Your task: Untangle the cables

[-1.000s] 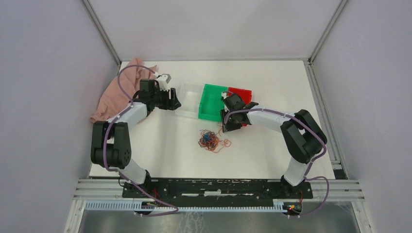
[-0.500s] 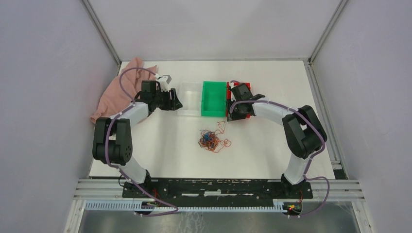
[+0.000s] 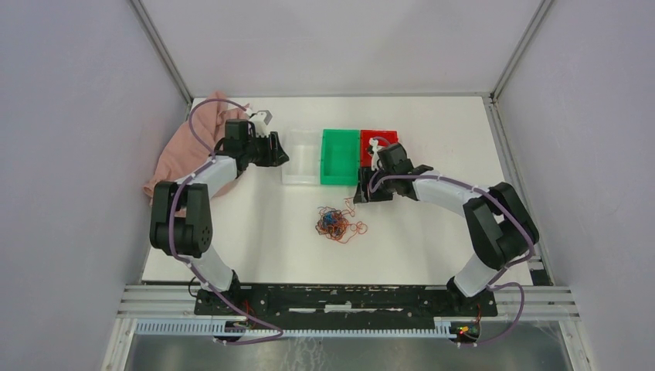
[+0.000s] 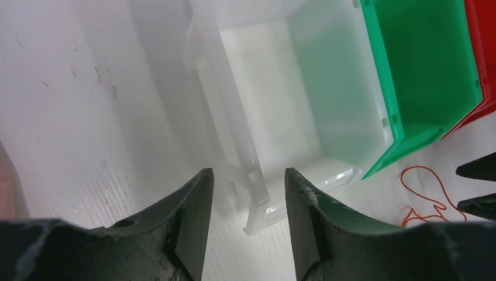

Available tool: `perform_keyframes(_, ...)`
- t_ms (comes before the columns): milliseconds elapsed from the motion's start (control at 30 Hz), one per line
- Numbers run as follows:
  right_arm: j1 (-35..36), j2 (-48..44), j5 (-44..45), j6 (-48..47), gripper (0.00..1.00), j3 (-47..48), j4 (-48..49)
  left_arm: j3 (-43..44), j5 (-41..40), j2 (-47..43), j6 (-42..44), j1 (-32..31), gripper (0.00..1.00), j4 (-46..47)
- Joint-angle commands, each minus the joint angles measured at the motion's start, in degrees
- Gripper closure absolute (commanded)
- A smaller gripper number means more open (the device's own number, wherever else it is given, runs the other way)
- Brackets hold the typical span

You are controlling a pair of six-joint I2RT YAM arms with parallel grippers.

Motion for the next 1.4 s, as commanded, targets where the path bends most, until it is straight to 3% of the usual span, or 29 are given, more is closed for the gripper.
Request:
perform_keyframes(0,0.37,-3.45,-5.61,1.98,0.39,-0.06,6.14,3.28,0.72,-0.94,0.23,-0.27,0.45,-0.59)
perform_keyframes(300,1.72,-0.63,-5.69,-0.44,0.46,4.33,1.63,6.94,2.98,-5.17,6.34,-0.18,0.45,-10.97)
perform_keyframes(467,2.36,1.70,-2.14,1.78,0.59,4.95,-0.25,8.06,4.39,-7.69,7.14,-0.15,0.45,-14.42)
perform_keyframes(667,3.08,2.48,-1.12,3.47,0.66,5.17,-1.01,9.86,5.48,-10.53,8.14,-0.19,0.42,-17.29)
perform_keyframes(900,3.35,0.39,1.54,5.92,0.99,5.05,-1.31,13.07,6.58,-11.81,9.24,-0.19,0.38,-21.46)
perform_keyframes(1100,3.56,-7.74,-0.60,7.69,1.00,5.91,-0.26,16.52,9.45,-14.27,13.06,-0.19,0.24,-27.37)
perform_keyframes(1367,7.03,-16.39,-4.23,9.52,1.00,11.02,1.20,13.69,18.87,-22.16,24.60,-0.29,0.18,-34.18)
